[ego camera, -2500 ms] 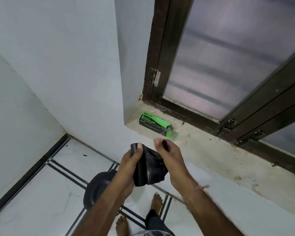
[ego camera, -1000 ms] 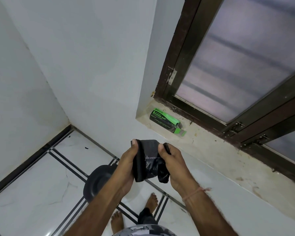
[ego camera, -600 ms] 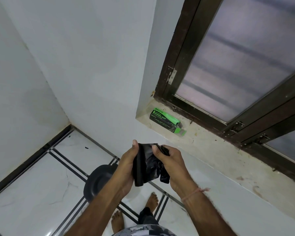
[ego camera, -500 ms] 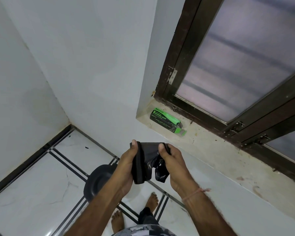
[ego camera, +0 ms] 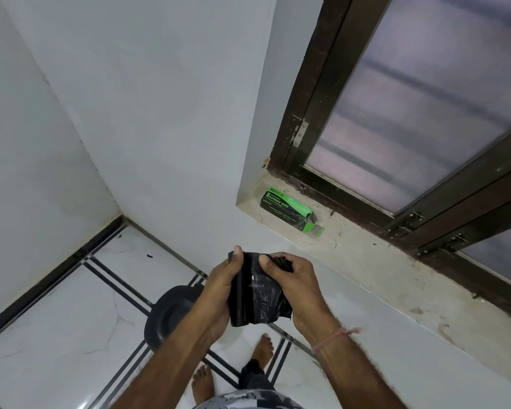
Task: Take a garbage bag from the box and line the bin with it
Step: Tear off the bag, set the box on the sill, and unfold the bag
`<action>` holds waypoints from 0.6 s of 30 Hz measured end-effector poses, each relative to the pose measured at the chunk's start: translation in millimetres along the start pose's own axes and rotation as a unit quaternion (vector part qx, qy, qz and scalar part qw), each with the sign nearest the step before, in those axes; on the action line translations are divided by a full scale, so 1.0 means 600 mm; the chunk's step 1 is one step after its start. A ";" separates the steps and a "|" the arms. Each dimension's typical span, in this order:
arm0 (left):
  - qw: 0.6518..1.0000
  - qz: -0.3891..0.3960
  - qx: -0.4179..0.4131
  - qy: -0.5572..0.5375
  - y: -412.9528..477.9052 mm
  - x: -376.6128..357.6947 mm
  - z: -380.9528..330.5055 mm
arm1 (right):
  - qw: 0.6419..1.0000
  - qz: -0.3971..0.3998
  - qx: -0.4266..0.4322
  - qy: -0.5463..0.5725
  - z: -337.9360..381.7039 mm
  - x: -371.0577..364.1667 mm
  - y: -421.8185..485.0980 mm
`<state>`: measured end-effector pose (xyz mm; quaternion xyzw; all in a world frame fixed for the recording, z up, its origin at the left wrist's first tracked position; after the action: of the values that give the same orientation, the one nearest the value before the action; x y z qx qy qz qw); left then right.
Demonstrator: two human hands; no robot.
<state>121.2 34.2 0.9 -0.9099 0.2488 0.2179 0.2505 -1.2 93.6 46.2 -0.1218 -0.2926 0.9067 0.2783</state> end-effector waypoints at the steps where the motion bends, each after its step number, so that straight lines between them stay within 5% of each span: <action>1: 1.000 0.002 -0.002 0.002 0.000 -0.001 -0.001 | 1.000 -0.010 0.003 -0.003 0.000 0.002 0.002; 18: 0.999 -0.008 -0.047 0.024 0.004 -0.009 -0.012 | 0.992 -0.009 0.055 -0.117 0.009 0.011 0.014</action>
<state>117.6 29.9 8.3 -0.9275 0.2368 0.2057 0.2033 -12.1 89.3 45.3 0.0031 -0.2736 0.9270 0.2566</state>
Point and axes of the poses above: each hand's wrist, its own y-axis towards the middle knuckle, its own x-axis out of the back of the hand, z = x × y, the point moved 6 cm from there along y, towards the middle knuckle, and after that the axes turned 14 degrees about -x, right-handed, at the moved point
